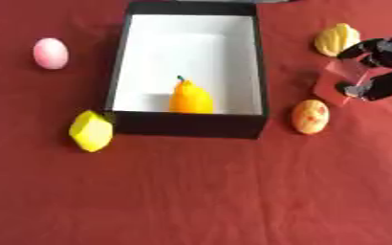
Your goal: Pick up objects on the table and place them in the box.
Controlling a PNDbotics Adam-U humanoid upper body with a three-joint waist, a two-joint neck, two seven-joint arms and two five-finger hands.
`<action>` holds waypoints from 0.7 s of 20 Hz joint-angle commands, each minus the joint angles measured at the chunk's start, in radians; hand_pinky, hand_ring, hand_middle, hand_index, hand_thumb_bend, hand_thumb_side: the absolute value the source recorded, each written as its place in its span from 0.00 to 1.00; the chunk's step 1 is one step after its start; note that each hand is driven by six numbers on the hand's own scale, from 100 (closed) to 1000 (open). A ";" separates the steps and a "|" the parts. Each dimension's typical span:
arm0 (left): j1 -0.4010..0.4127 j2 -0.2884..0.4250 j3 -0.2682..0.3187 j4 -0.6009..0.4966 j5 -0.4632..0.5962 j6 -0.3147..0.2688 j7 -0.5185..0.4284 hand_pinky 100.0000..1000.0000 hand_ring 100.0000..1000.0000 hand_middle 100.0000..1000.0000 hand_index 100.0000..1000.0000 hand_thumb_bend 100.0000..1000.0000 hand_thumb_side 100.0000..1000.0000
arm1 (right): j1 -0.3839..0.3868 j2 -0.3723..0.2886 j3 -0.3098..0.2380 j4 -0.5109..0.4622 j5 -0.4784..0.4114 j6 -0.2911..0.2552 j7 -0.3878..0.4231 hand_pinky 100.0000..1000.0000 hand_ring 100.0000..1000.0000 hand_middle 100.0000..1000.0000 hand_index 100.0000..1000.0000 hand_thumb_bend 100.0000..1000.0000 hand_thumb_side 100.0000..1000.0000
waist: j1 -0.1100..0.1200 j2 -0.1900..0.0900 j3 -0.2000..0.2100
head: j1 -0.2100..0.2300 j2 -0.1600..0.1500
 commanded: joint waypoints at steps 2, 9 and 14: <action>-0.007 0.017 0.003 -0.011 -0.008 0.000 -0.007 0.61 0.80 0.81 0.75 0.23 0.90 | 0.024 -0.046 -0.015 -0.062 0.006 0.007 -0.041 0.85 0.48 0.66 0.73 0.16 0.00 | 0.002 -0.010 0.000 | 0.001 -0.002; -0.004 0.023 0.004 -0.010 -0.011 0.002 -0.009 0.61 0.80 0.81 0.75 0.23 0.90 | -0.009 -0.065 -0.074 -0.237 -0.002 0.042 -0.084 0.84 0.48 0.66 0.73 0.15 0.00 | -0.001 -0.018 -0.004 | 0.003 -0.002; 0.000 0.034 0.004 -0.010 -0.011 -0.001 -0.008 0.61 0.80 0.80 0.75 0.22 0.90 | -0.127 -0.066 -0.068 -0.352 0.016 0.081 -0.042 0.83 0.48 0.65 0.73 0.14 0.00 | -0.004 -0.032 -0.006 | -0.004 -0.002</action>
